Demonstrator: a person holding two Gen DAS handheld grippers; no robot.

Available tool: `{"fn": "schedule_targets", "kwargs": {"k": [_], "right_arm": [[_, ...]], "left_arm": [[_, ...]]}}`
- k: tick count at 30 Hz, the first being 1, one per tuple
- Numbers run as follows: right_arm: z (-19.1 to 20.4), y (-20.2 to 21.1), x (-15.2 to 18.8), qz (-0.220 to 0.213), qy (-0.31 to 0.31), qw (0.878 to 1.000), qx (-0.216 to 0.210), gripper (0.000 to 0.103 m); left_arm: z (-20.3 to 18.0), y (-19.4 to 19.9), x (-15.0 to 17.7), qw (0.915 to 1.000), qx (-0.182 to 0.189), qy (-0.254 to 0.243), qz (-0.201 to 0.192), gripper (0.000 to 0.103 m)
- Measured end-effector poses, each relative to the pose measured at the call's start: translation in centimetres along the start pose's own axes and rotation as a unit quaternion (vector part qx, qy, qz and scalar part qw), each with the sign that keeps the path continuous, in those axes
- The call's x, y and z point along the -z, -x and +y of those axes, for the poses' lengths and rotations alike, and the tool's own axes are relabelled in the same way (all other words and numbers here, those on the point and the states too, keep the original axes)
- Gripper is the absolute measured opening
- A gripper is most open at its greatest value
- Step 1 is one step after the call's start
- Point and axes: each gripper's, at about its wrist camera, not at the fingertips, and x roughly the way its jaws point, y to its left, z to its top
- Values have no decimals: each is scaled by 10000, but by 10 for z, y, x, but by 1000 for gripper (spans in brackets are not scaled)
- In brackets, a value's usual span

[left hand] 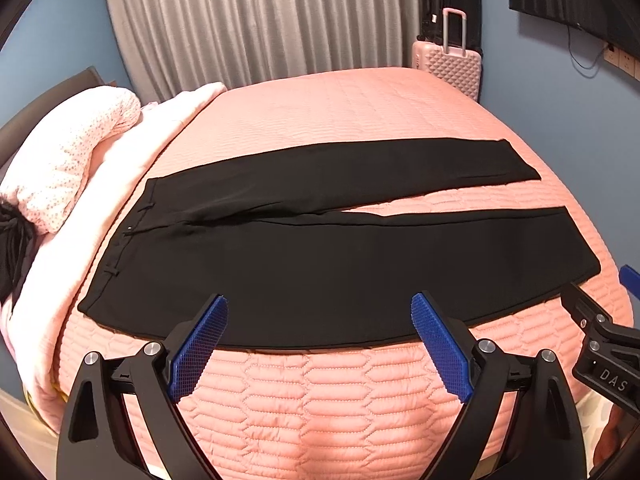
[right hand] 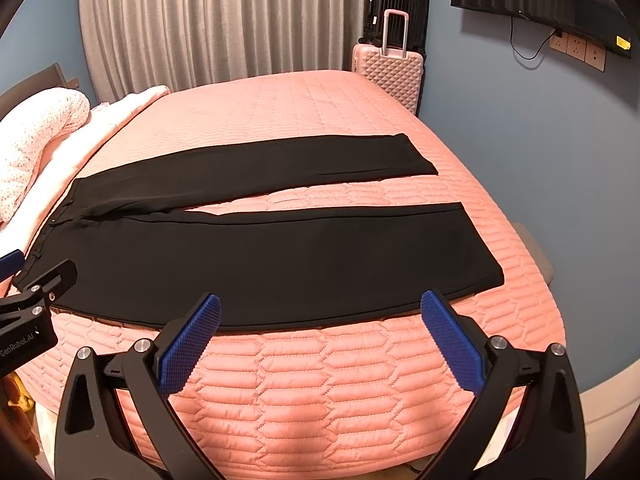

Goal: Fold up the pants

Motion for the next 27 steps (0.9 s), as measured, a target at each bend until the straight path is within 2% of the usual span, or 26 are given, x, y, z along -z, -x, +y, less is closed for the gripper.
{"fn": "schedule_targets", "kwargs": {"k": [17,27], "right_arm": [[1,-3,-2,46,55,9999,-126,98],[5,3,-4,-63,85,9999,-62,98]], "left_arm": [[4,0,-2,9999,-9,-93,71,91],[11,6,-3,9997,18,78,-226,92]]}}
